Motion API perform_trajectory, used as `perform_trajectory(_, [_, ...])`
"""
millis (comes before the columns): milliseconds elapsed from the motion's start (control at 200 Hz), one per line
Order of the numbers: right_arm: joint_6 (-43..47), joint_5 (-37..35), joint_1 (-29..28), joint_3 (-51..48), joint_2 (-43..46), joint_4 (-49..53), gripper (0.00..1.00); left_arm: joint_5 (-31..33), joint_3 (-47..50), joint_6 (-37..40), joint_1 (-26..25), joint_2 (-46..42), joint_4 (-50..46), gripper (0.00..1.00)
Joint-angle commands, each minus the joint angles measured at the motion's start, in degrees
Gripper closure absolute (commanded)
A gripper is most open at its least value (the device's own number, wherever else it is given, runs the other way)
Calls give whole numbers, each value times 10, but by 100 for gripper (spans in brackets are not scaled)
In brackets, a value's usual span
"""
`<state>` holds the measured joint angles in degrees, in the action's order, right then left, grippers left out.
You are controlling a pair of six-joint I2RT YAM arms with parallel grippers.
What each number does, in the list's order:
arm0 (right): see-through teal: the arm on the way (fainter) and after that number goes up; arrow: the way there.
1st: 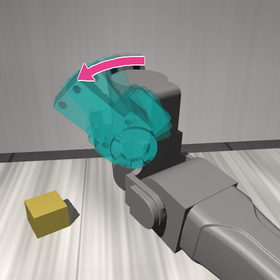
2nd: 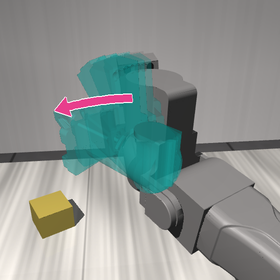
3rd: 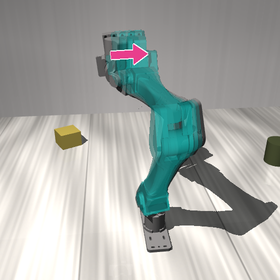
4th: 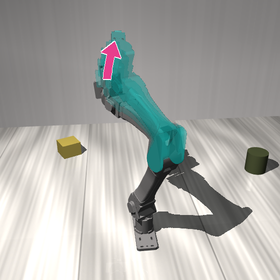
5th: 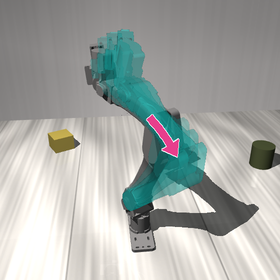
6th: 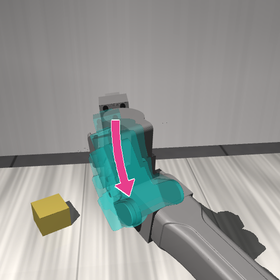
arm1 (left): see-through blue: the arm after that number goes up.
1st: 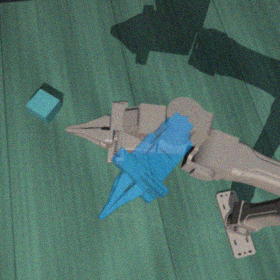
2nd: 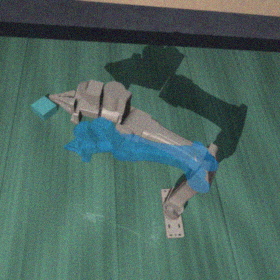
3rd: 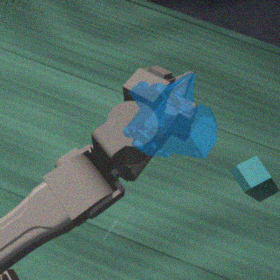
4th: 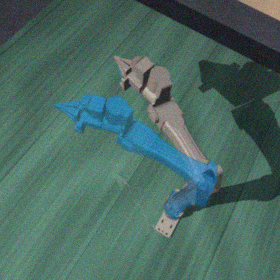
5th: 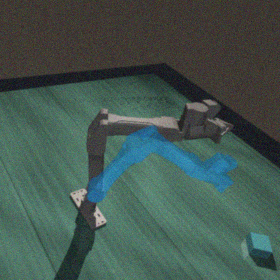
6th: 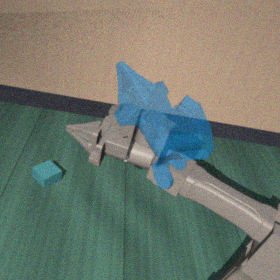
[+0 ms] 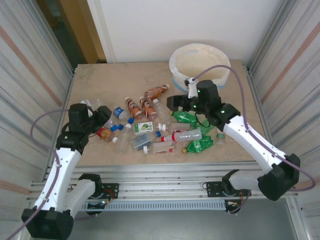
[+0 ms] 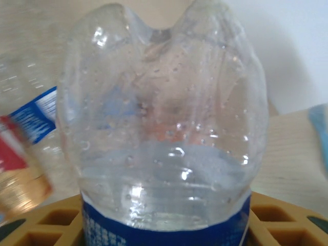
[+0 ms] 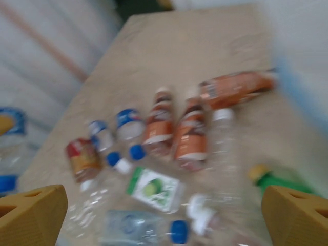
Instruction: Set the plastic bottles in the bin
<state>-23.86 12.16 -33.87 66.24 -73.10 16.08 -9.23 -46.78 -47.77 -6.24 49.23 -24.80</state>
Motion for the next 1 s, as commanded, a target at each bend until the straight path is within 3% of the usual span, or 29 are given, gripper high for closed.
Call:
perform_trajectory(0, [-51, 104, -24, 23, -29, -72, 8, -29, -32, -11, -12, 28, 81, 69])
perform_trajectory(446, [-25, 187, -145, 121, -190, -128, 28, -46, -59, -42, -57, 79, 166, 69])
perform_trajectory(997, [-36, 216, -160, 211, -307, -145, 51, -53, -38, -58, -70, 65, 177, 70])
